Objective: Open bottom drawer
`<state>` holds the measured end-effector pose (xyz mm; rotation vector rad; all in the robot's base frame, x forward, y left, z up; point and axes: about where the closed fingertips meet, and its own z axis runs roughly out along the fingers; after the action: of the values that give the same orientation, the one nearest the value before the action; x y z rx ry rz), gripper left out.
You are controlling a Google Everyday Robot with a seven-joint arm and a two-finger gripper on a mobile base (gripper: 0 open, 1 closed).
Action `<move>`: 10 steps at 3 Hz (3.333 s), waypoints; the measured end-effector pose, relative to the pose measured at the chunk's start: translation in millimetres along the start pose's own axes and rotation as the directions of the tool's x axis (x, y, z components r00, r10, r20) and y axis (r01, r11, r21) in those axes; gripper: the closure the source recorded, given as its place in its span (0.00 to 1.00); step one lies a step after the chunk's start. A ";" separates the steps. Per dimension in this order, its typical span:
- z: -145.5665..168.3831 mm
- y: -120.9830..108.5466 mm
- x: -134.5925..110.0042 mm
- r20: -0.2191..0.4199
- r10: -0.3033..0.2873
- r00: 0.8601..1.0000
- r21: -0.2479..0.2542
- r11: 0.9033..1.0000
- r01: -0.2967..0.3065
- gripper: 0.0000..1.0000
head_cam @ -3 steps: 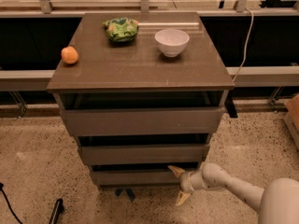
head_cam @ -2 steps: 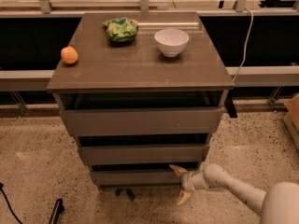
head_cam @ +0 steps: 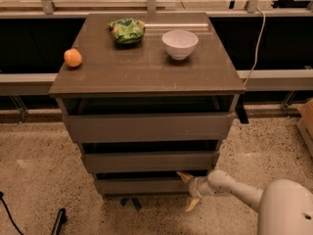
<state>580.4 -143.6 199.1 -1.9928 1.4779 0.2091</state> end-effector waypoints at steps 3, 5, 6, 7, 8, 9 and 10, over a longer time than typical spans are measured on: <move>17.1 2.1 38.0 -0.031 0.081 0.996 -0.035 0.996 -0.082 0.23; 15.0 23.7 40.2 -0.026 0.105 0.994 -0.095 0.990 -0.107 0.38; 10.5 21.4 37.4 -0.026 0.105 0.994 -0.095 0.990 -0.107 0.37; 9.8 21.0 36.9 -0.026 0.105 0.994 -0.095 0.990 -0.107 0.48; 9.1 20.7 36.5 -0.026 0.105 0.994 -0.095 0.990 -0.107 0.34; 8.6 20.5 36.2 -0.026 0.105 0.994 -0.095 0.990 -0.107 0.14; 8.7 20.5 36.2 -0.026 0.105 0.994 -0.095 0.990 -0.107 0.00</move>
Offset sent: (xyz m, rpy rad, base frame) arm 0.0250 -0.0279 -0.0373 -0.0055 0.0777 -0.0759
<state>576.8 -170.9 166.7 -1.9987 1.6168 0.3115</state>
